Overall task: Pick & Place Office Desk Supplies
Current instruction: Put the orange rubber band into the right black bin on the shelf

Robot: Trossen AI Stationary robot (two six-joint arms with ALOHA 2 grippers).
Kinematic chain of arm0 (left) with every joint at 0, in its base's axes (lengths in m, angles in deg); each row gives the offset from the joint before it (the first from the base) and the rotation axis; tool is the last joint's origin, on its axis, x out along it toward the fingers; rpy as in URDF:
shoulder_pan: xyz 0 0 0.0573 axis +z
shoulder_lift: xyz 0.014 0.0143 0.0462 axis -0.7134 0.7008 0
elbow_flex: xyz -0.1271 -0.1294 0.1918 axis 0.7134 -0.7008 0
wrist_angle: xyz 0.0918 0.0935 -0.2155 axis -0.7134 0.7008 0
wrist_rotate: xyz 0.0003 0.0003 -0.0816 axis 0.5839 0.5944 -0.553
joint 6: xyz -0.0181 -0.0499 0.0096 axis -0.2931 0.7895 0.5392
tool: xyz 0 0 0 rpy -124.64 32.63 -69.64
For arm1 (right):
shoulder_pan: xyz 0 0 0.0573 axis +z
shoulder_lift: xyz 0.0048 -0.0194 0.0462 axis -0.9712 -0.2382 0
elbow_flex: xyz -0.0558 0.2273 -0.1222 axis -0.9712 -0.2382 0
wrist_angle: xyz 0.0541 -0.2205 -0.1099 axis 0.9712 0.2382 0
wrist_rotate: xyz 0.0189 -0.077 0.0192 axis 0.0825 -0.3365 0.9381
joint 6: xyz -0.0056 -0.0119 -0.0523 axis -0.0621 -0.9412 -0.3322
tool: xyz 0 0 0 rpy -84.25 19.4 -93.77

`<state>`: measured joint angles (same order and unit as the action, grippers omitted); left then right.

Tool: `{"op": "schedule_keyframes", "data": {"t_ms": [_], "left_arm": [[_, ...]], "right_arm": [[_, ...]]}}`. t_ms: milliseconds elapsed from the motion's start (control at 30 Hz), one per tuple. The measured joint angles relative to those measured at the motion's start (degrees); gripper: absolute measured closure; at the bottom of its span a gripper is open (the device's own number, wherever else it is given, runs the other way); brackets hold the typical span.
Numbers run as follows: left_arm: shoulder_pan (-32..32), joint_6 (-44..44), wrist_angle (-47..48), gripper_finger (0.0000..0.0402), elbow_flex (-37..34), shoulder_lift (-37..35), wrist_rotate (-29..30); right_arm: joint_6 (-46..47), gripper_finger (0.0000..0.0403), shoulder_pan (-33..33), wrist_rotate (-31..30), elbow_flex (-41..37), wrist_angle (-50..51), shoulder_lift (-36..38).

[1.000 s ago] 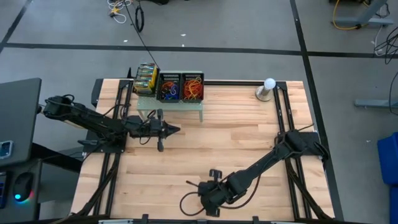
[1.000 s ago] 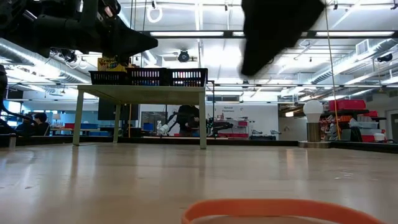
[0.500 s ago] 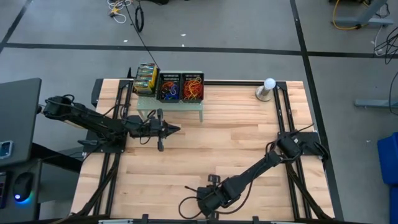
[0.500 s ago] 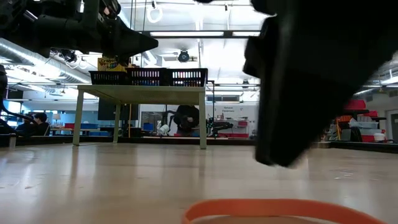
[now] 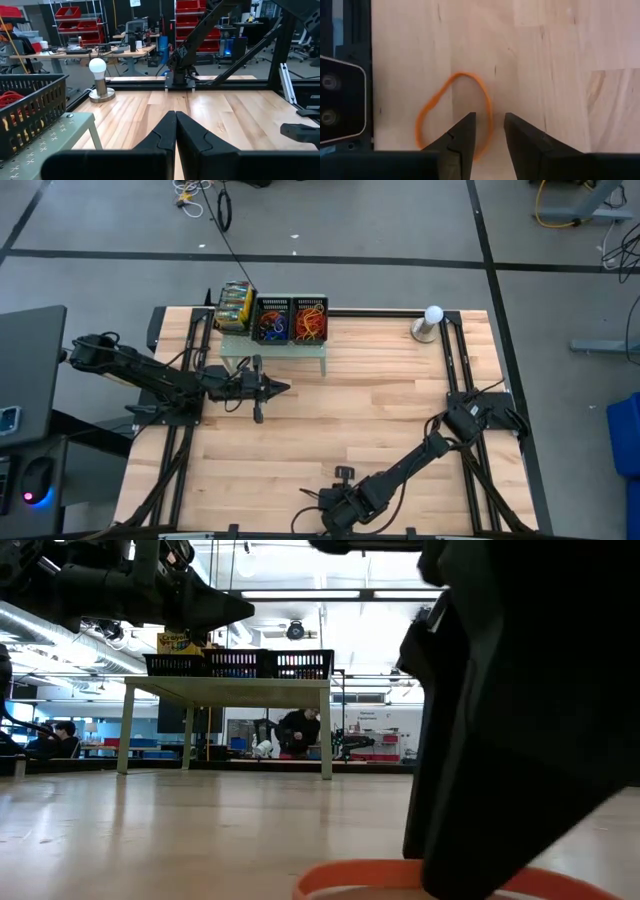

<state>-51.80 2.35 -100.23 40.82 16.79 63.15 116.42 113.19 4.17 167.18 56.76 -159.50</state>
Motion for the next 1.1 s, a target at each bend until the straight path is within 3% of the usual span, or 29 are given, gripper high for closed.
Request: {"op": "schedule_keyframes", "data": {"t_ms": [167,400,767,1100], "left_arm": [[0.00,0.00,-0.04,0.0388,0.00,0.00,0.00],[0.00,0.02,-0.04,0.0388,0.00,0.00,0.00],[0.00,0.02,-0.02,0.0388,0.00,0.00,0.00],[0.00,0.02,-0.04,0.0388,0.00,0.00,0.00]], "right_arm": [[-0.47,0.0300,0.04,-0.98,0.02,-0.16,-0.30],[-1.81,0.0392,-0.18,-1.22,0.02,0.11,-0.35],[-7.88,0.0399,-4.60,-1.59,-0.27,7.27,4.80],[-14.27,0.0401,-12.49,-7.97,-0.22,14.11,16.11]]}}
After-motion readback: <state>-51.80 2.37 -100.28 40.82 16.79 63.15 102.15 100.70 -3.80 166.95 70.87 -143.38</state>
